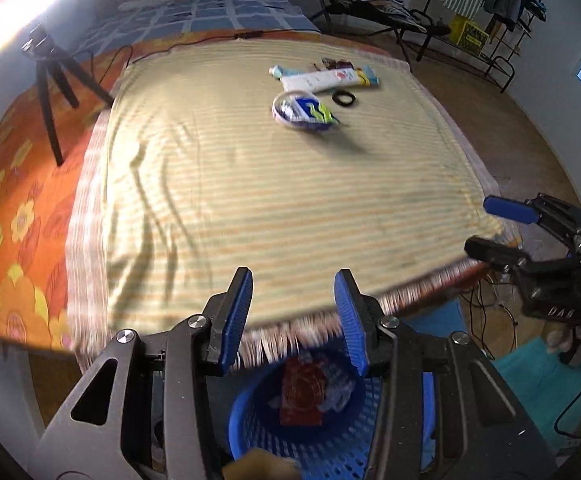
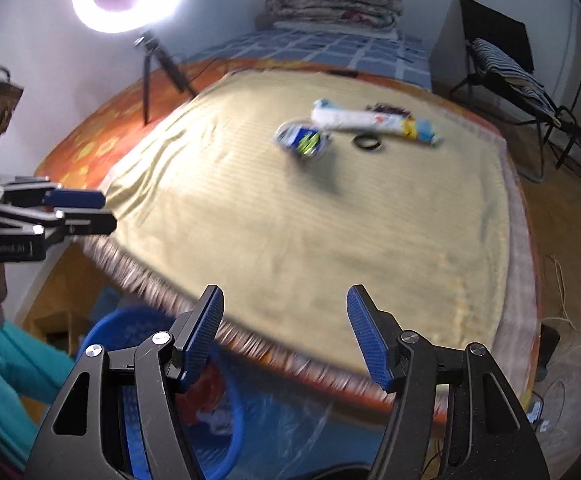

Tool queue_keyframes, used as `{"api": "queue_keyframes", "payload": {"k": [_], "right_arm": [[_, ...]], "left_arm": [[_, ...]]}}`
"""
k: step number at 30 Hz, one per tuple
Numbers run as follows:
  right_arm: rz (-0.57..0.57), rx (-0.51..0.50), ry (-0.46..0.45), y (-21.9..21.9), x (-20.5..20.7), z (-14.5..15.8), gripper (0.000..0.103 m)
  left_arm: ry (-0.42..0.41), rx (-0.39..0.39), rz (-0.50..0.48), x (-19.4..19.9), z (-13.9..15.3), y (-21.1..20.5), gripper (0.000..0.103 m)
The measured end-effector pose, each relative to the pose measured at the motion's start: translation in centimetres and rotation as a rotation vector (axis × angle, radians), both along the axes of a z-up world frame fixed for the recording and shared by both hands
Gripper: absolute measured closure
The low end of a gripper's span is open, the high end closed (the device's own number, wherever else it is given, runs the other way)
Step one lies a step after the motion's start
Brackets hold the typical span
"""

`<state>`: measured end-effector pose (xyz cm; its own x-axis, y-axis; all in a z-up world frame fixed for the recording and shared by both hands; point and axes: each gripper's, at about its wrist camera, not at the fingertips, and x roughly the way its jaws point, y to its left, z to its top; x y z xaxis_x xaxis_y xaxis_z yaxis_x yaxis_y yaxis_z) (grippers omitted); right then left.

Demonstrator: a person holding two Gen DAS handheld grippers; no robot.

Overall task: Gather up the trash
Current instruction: 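Move both tools back over the blanket toward the blue snack wrapper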

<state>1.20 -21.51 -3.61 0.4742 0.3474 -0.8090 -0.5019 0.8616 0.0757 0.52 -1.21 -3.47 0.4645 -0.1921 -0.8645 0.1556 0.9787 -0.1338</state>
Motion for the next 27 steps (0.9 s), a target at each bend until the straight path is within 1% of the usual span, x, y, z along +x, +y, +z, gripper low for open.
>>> {"api": "queue_keyframes", "payload": {"k": [3,7,12,18,19,22,24,26,27], "right_arm": [[-0.022,0.019,-0.001,-0.5,2.3,0.5,0.039],[-0.046,0.037,0.000,-0.9,5.1,0.7,0.039],[-0.056,0.078,0.029,-0.9,8.2,0.3,0.039],[-0.065,0.154,0.098,-0.4,11.3,-0.6,0.039],[-0.065,0.176,0.120,-0.3,11.8,-0.8,0.040],[-0.057,0.231,0.177,0.5,12.8,-1.5,0.041],[-0.041,0.229,0.178,1.2,13.1,-1.7,0.044],[-0.001,0.184,0.130,2.7,13.3,-1.5,0.046],[0.015,0.169,0.116,3.1,13.4,-1.4,0.049]], "left_arm": [[0.000,0.002,0.013,1.9,-0.1,0.1,0.060],[-0.002,-0.020,0.023,4.9,-0.1,0.4,0.059],[-0.005,-0.065,0.037,8.9,-0.4,0.8,0.060],[-0.020,-0.105,0.036,13.2,-1.0,1.2,0.060],[-0.023,-0.108,0.034,13.9,-1.2,1.2,0.060],[-0.014,-0.150,0.042,16.0,-1.9,1.8,0.060],[-0.005,-0.171,0.052,17.3,-2.5,2.0,0.060],[0.008,-0.182,0.053,18.5,-3.0,2.1,0.064],[0.016,-0.191,0.055,19.1,-3.4,2.2,0.067]]}}
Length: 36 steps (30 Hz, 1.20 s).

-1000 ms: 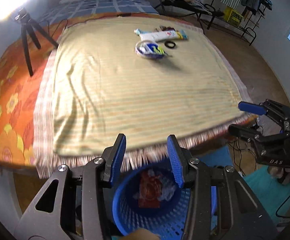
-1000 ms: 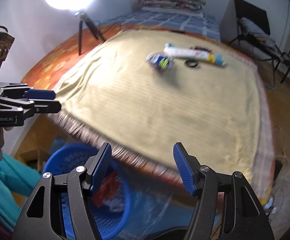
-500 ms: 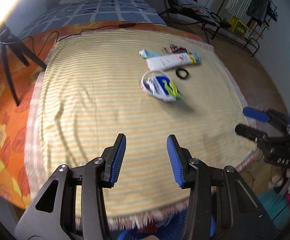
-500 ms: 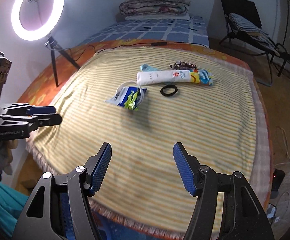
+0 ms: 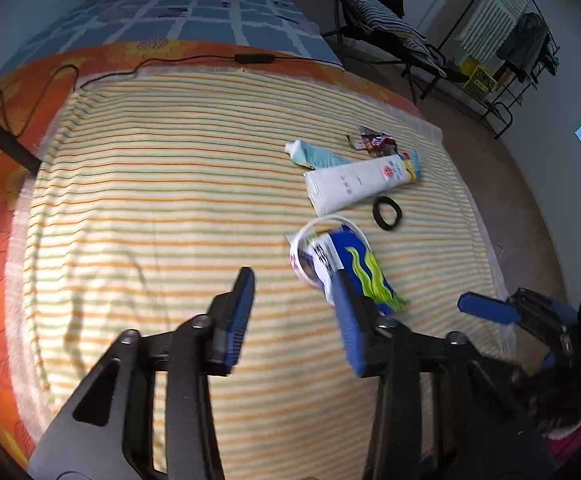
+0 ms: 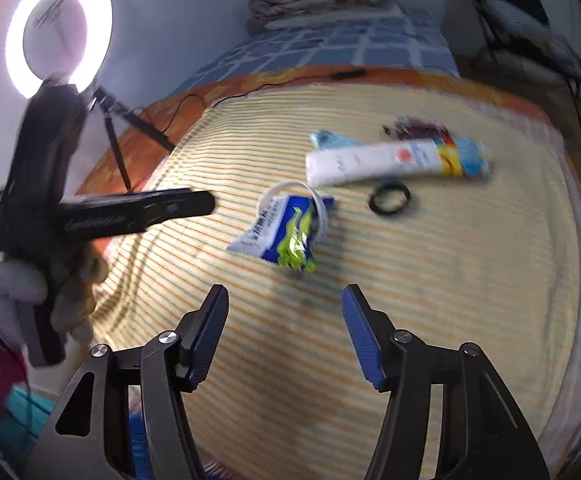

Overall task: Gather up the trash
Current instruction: 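Move both tools back over the blanket toward the blue snack wrapper, then grasp the blue snack wrapper with the right gripper while the left grasps the white plastic band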

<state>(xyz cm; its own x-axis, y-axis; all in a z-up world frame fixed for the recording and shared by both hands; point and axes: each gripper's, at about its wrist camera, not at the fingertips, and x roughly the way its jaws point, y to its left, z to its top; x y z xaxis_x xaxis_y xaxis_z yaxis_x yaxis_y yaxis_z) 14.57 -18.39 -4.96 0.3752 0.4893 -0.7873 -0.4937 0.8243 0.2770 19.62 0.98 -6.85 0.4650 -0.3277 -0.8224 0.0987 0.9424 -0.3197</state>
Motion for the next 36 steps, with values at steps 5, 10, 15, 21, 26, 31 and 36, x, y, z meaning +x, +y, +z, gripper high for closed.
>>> {"api": "queue_keyframes", "payload": {"k": [5,10,15,21,26,31,36], "right_arm": [[0.127,-0.110,-0.129,3.6,-0.7,0.5,0.053],[0.212,-0.245,-0.210,6.4,-1.1,-1.0,0.060],[0.198,-0.305,-0.226,6.9,0.1,-2.4,0.064],[0.163,-0.313,-0.221,6.4,1.7,-3.2,0.080],[0.152,-0.274,-0.219,6.2,2.0,-2.8,0.087],[0.126,-0.196,-0.199,5.1,2.3,-2.0,0.091],[0.082,-0.106,-0.183,3.8,3.0,-0.3,0.101]], "left_arm": [[0.031,-0.041,0.000,2.2,-1.8,0.0,0.067],[0.075,-0.083,0.008,3.8,-3.7,-0.1,0.074],[0.083,-0.102,0.014,4.7,-4.7,-0.1,0.077],[0.084,-0.133,0.015,5.3,-5.1,-0.2,0.089],[0.079,-0.139,0.016,5.4,-5.0,-0.3,0.094],[0.071,-0.133,0.017,5.4,-4.8,-0.1,0.097],[0.055,-0.113,0.011,5.2,-4.5,-0.1,0.099]]}}
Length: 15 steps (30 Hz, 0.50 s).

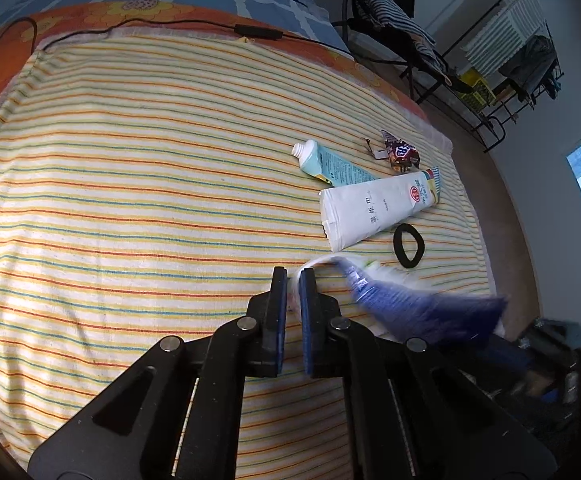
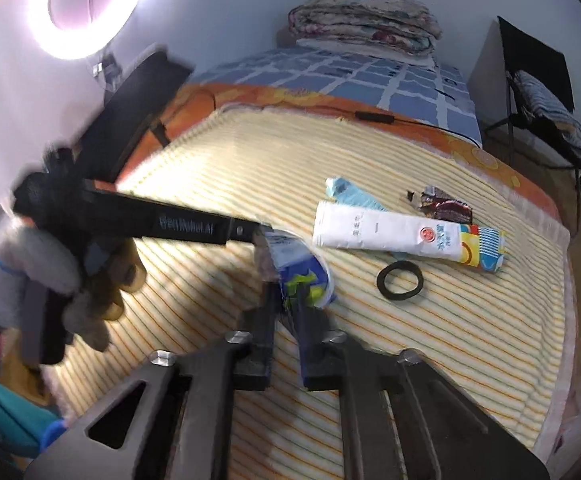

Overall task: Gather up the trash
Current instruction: 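Grasp the blue snack wrapper with the right gripper while the left grasps the white plastic band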

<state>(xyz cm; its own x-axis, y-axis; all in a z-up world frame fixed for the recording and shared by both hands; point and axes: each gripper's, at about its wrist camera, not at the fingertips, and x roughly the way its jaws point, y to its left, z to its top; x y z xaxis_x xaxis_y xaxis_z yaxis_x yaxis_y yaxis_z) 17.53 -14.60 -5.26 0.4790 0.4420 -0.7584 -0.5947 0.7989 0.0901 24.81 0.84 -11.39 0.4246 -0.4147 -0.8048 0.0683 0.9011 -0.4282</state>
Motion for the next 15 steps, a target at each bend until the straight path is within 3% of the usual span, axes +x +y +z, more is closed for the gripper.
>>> {"api": "queue_keyframes", "payload": {"k": [11,15], "right_arm": [[-0.039,0.108,-0.004,-1.8,-0.1,2.8,0.101],[-0.081,0.201,0.030,-3.5,0.6,3.7,0.101]], "left_arm": [[-0.028,0.039,-0.030,-0.6,0.4,-1.5,0.100],[-0.039,0.053,-0.044,-0.8,0.5,-2.2,0.100]]}}
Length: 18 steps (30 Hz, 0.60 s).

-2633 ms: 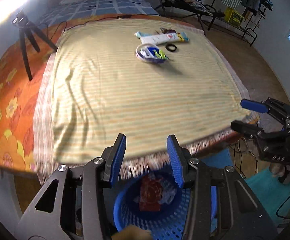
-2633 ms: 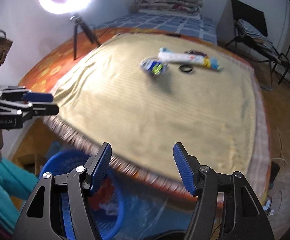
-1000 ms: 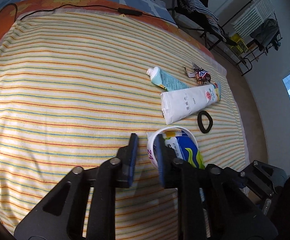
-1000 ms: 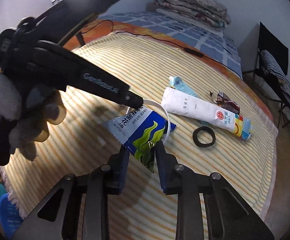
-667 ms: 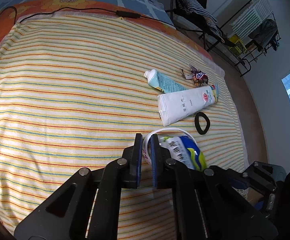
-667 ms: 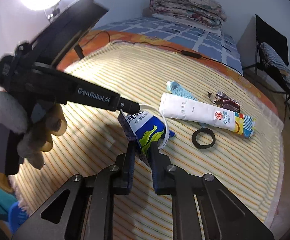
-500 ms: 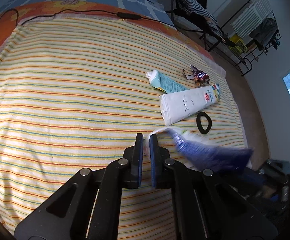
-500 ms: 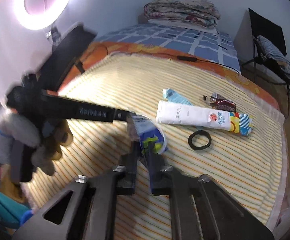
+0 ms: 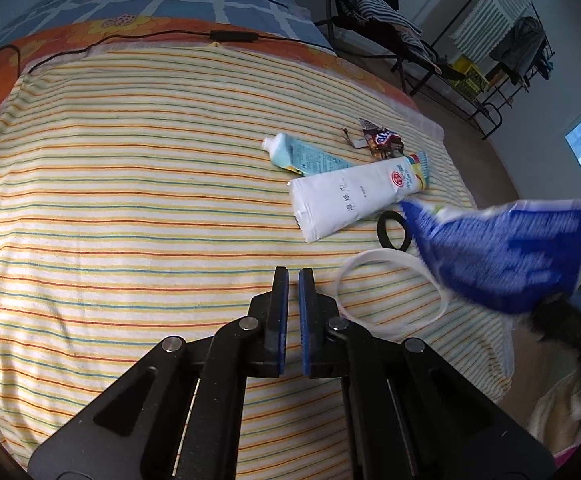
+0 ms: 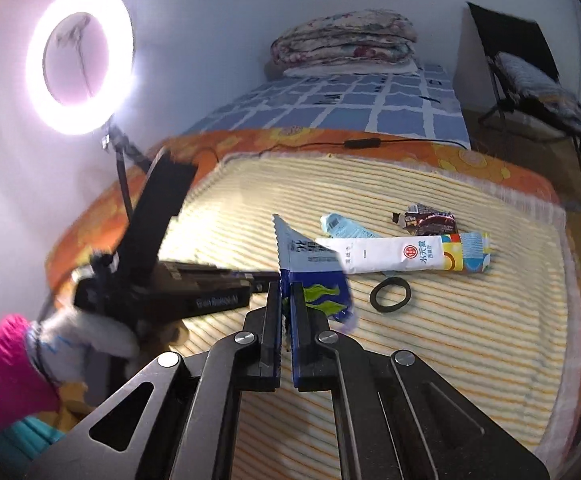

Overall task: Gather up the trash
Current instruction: 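Grasp the blue snack wrapper with the right gripper while the left grasps the white plastic band, then carry the blue wrapper and white band over the blue basket with both grippers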

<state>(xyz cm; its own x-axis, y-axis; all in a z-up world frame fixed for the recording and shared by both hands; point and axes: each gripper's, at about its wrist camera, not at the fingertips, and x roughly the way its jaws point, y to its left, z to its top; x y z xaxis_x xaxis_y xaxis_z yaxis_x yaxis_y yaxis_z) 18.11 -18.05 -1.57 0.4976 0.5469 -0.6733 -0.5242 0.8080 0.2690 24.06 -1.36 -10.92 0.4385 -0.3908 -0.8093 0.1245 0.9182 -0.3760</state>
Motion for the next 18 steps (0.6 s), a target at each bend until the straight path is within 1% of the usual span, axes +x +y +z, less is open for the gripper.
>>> {"api": "queue_keyframes", "payload": {"k": [3,5,8,9,10,11,14,16,17,18], "right_arm": [[-0.023,0.022,0.003,-1.0,0.3,0.4,0.101],[-0.039,0.037,0.015,-1.6,0.6,0.3,0.101],[-0.059,0.022,0.011,-2.2,0.6,0.2,0.101],[-0.062,0.018,0.011,-2.4,0.6,0.2,0.101],[-0.067,0.015,0.012,-2.7,0.6,0.1,0.101],[-0.071,0.013,0.014,-2.9,0.6,0.1,0.101],[-0.081,-0.001,0.014,-3.6,0.4,-0.1,0.101],[-0.084,-0.014,0.010,-3.8,0.2,-0.2,0.101],[-0.086,-0.020,0.008,-4.0,0.1,-0.2,0.101],[-0.088,-0.022,0.006,-4.2,-0.1,-0.2,0.101]], "left_arm": [[-0.003,0.003,-0.004,-0.1,0.1,-0.4,0.100],[0.005,-0.018,-0.007,0.0,0.3,-0.6,0.100],[0.012,-0.021,-0.025,-0.2,0.5,-1.4,0.099],[0.011,-0.015,-0.040,-0.2,0.5,-2.0,0.093],[0.013,-0.009,-0.049,-0.2,0.4,-2.4,0.086],[0.009,-0.003,-0.057,-0.3,0.4,-2.9,0.084],[0.010,0.028,-0.068,-0.3,0.0,-4.1,0.084],[0.009,0.069,-0.074,-0.3,-0.5,-5.0,0.085],[-0.004,0.109,-0.072,-0.5,-0.7,-5.6,0.088],[-0.022,0.137,-0.071,-0.7,-0.8,-5.9,0.098]]}}
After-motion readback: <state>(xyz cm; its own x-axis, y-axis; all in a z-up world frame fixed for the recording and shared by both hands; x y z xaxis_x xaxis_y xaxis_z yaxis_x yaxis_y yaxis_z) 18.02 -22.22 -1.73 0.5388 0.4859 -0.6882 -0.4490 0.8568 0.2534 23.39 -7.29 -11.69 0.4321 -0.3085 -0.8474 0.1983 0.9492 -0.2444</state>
